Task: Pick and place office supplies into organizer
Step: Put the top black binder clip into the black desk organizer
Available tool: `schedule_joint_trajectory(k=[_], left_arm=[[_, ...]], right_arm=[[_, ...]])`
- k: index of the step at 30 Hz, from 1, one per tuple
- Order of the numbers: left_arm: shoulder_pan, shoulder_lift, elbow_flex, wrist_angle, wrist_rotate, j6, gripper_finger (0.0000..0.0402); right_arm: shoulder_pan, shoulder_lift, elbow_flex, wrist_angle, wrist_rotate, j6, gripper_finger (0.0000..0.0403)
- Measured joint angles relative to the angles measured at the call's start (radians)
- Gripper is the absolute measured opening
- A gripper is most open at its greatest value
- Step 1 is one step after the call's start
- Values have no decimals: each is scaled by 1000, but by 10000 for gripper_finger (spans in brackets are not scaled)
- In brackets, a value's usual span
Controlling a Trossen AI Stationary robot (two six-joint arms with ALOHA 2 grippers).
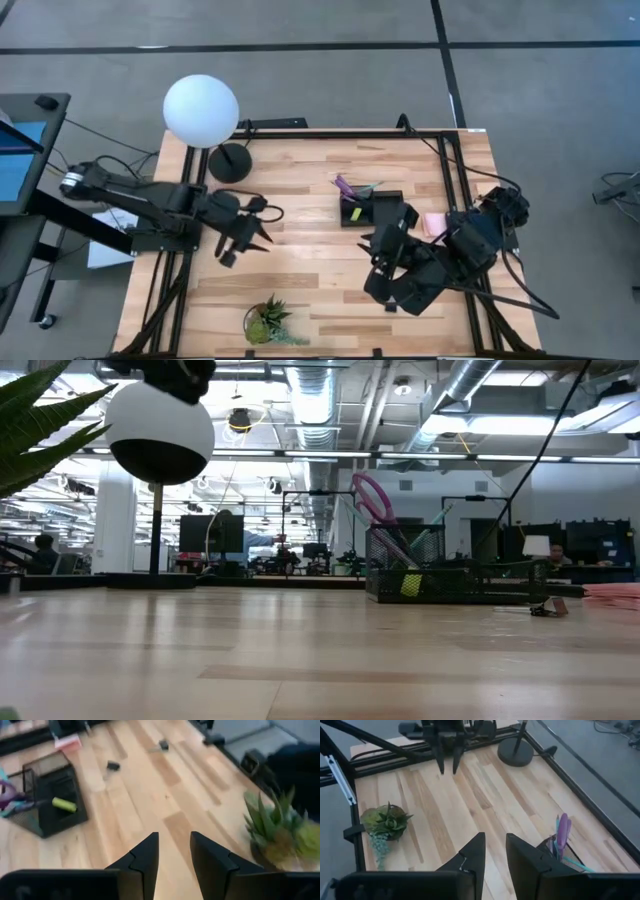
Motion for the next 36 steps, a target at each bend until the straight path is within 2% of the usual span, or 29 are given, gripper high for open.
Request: schedule_joint_trajectory(k=[3,6,9,13,19,23,36], left_arm=[[-31,15,-82,201,-43,-50,105],[-73,44,-131,278,-128,-98,105],[-104,85,-159,278,-233,-161,105],[-119,169,-160,286,-233,-168,105],[-124,295,-160,406,-259,-167,105],[-125,328,-160,448,-275,-188,105],[-124,324,-160,446,-299,-200,105]], right_arm=[[0,0,0,0,3,-6,71],[0,0,0,0,13,-7,71],[0,0,0,0,11,-7,71],[-17,0,0,15,1,-8,71],[-75,0,0,81,-14,-8,71],[-126,0,0,117,-103,-11,71],[-255,16,-2,99,-546,-16,76]])
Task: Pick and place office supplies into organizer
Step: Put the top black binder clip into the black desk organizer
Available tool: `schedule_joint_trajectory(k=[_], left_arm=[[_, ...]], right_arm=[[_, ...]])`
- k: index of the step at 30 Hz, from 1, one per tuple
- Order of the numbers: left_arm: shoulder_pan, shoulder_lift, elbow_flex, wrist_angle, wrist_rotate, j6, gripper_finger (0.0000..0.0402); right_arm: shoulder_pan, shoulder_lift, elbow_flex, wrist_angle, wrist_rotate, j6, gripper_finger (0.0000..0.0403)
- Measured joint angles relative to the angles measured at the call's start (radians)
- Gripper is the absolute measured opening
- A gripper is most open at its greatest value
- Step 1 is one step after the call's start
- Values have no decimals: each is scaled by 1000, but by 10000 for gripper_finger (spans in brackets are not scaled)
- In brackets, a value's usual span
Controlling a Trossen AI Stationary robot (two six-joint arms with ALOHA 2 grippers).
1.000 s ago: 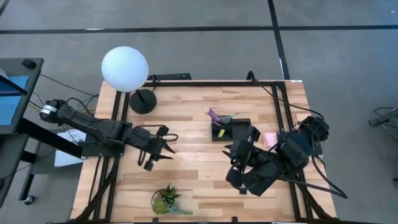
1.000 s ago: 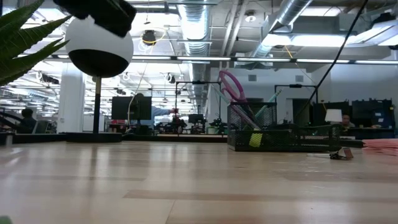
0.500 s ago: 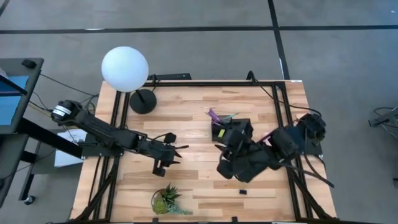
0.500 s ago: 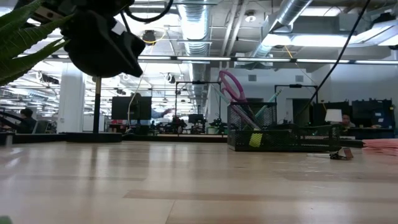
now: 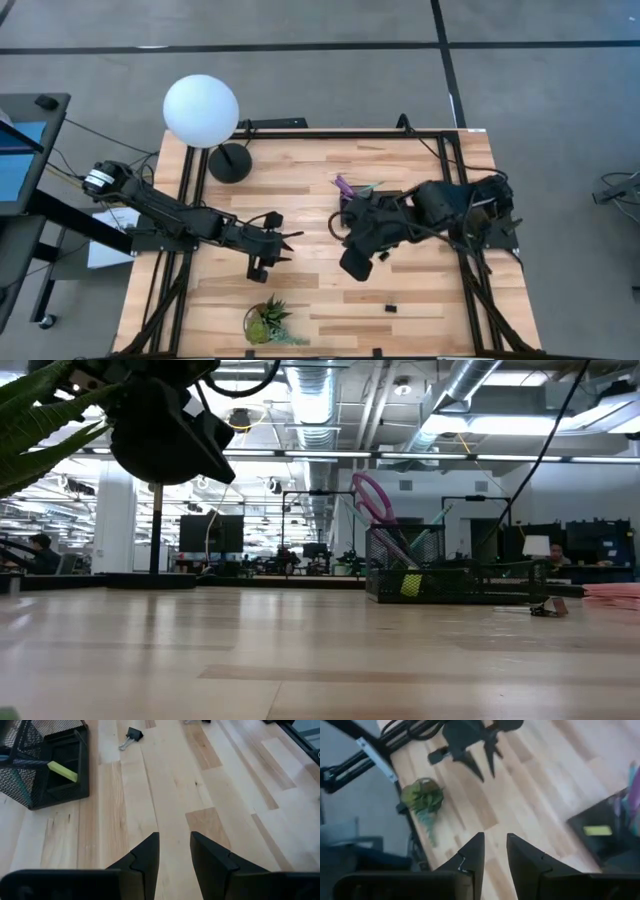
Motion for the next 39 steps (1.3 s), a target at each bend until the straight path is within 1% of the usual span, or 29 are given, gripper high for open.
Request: schedule_joint_trajectory(k=[2,6,8,14,17,20,23,26,27,29,32,33,34,36,39], left_arm=[[0,0,0,0,0,0,105],[0,0,0,-11,0,0,105],[0,0,0,-19,-1,0,105],[0,0,0,-34,-2,0,105],[0,0,0,-30,-3,0,105],[0,0,0,-35,-5,0,105],[0,0,1,-47,-5,-1,105],[0,0,0,-64,-13,-8,105],[0,0,1,-66,-21,-11,105],[0,0,1,-75,-34,-24,105],[0,0,1,-84,-50,-47,105],[0,0,1,-89,-51,-52,105],[0,0,0,-95,-52,-57,105],[0,0,1,-108,-52,-62,105],[1,0,1,-116,-52,-61,105]], right_arm=[[-3,12,-6,0,-33,-2,84],[18,45,-10,-60,-39,-3,109],[30,51,-10,-105,-38,-2,129],[46,142,-13,-99,-27,-3,203],[46,164,-8,-99,-20,-13,229],[43,180,-11,-99,-72,-48,237],[35,151,-11,-99,-137,-46,234],[31,87,-11,-99,-137,-17,227],[32,61,-11,-99,-116,-4,225],[46,13,-8,-99,-5,9,221],[112,-36,-38,-98,270,-57,217],[136,-50,-71,-98,339,-68,217],[156,-63,-111,-98,384,-69,216],[189,-99,-217,-97,439,-33,217],[227,-204,-424,-98,526,119,217]])
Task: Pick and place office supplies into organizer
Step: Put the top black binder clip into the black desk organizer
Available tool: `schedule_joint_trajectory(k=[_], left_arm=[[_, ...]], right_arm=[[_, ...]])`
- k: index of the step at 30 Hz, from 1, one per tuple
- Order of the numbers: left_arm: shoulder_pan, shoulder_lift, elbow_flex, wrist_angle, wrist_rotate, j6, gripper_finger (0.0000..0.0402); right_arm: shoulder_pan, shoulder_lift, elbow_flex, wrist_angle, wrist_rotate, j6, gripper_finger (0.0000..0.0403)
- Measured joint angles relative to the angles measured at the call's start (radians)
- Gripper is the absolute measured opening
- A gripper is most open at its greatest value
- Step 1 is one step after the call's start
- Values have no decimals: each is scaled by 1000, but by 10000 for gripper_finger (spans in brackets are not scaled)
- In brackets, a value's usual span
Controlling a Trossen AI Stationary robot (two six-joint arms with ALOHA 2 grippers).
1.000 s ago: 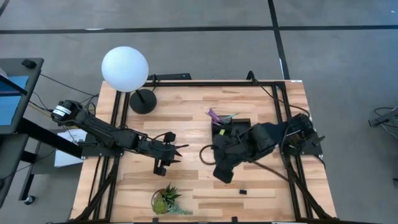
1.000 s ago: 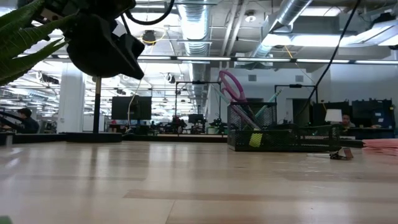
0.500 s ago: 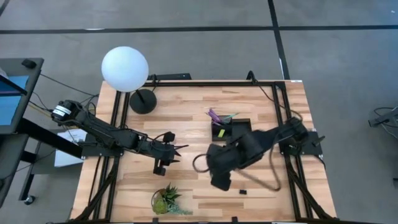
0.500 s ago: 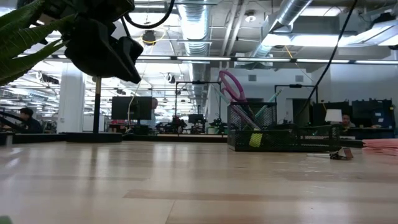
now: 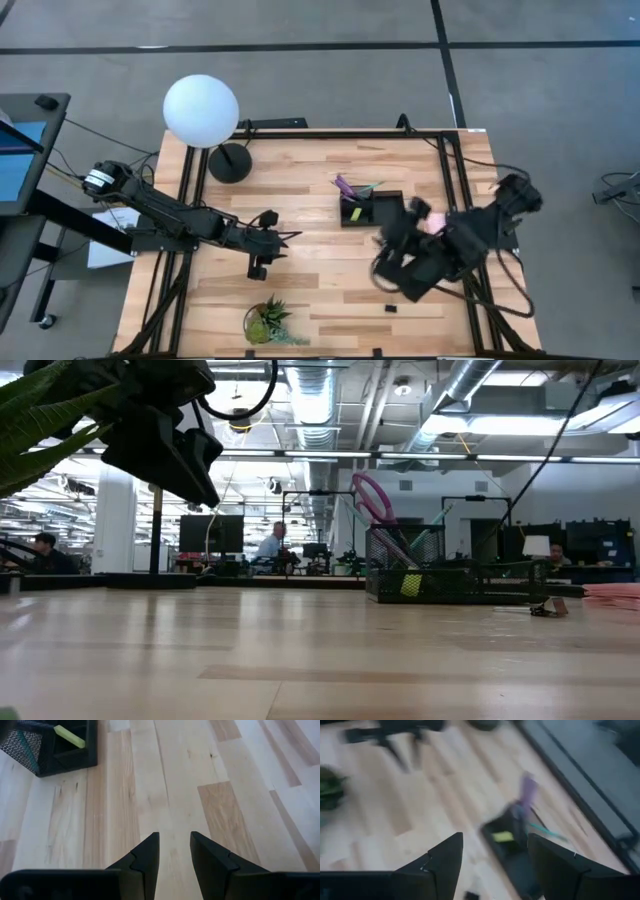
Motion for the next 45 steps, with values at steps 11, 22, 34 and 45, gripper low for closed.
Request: schedule_joint_trajectory(k=[11,22,34,45], left_arm=[[23,0,0,8,-1,-12,105],[23,0,0,6,-2,-15,105],[23,0,0,6,-20,-15,105],[23,0,0,3,-23,-24,105]], right_arm=[[18,-359,-762,380,92,416,206],[24,-229,-1021,834,-302,328,185],[-56,-61,-1022,765,-467,511,177],[-174,-43,-1005,797,-541,344,237]])
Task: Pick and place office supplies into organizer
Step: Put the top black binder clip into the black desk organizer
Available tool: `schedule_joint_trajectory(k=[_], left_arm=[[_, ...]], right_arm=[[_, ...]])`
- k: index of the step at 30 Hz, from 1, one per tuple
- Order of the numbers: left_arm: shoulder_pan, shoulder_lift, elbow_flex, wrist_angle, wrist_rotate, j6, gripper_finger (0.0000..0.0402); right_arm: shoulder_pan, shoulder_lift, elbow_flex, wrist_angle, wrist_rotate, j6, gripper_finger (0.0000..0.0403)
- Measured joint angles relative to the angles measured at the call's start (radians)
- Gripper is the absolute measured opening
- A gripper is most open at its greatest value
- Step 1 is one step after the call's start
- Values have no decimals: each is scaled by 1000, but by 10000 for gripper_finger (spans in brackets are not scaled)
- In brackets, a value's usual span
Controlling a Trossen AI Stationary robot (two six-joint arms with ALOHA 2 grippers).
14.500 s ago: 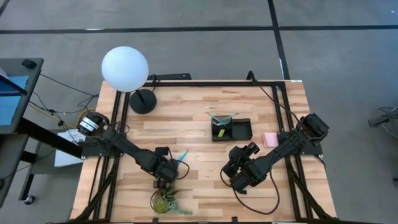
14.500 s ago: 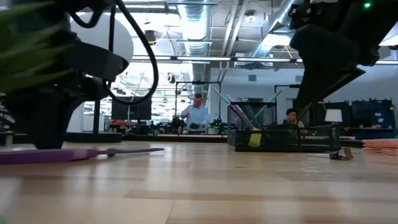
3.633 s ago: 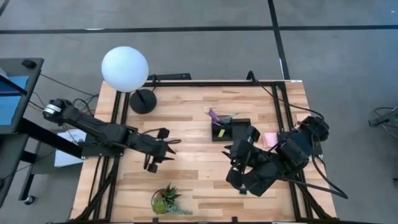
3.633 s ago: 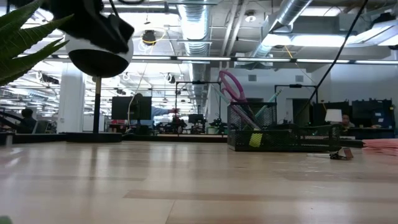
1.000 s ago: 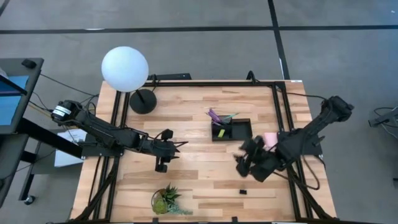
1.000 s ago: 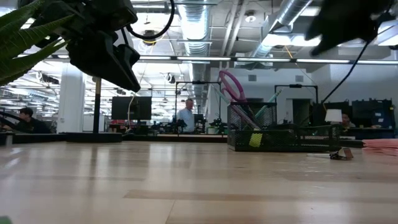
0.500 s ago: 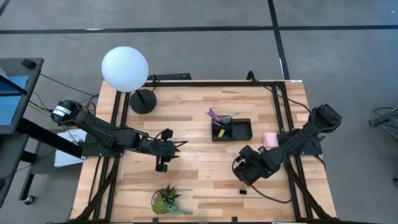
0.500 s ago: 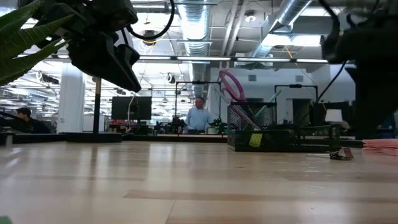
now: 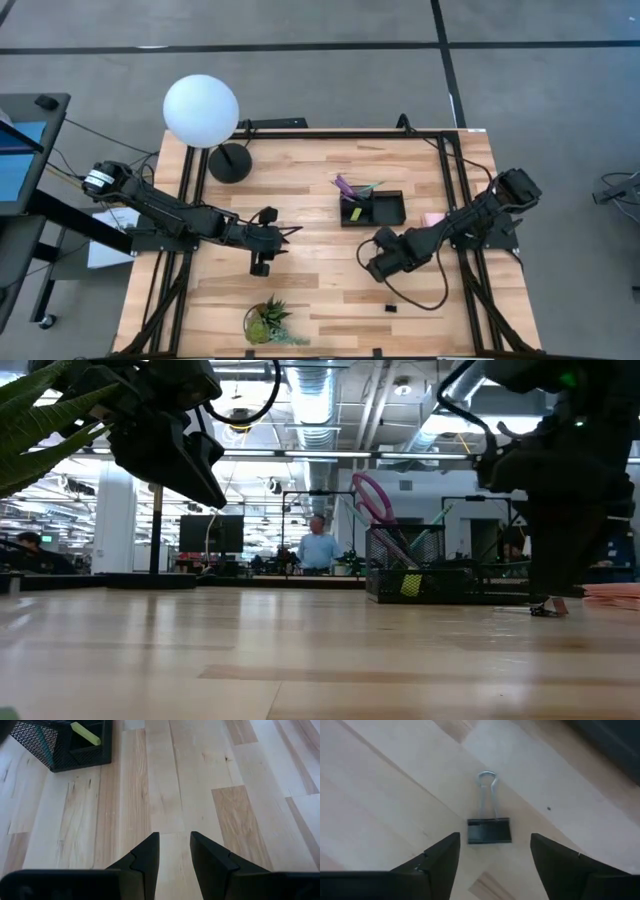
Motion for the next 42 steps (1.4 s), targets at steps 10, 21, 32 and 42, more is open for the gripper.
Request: schedule_joint_trajectory(k=[10,21,32,42], left_arm=[[0,0,0,-2,0,0,105],[0,0,0,-2,4,-4,105],[0,0,0,-4,5,-6,105],[0,0,0,-20,5,-8,105]], right_arm=[[-1,0,-2,45,17,29,255],[11,0,-2,25,47,93,256],[33,108,3,101,63,88,256],[30,116,3,91,69,154,255]])
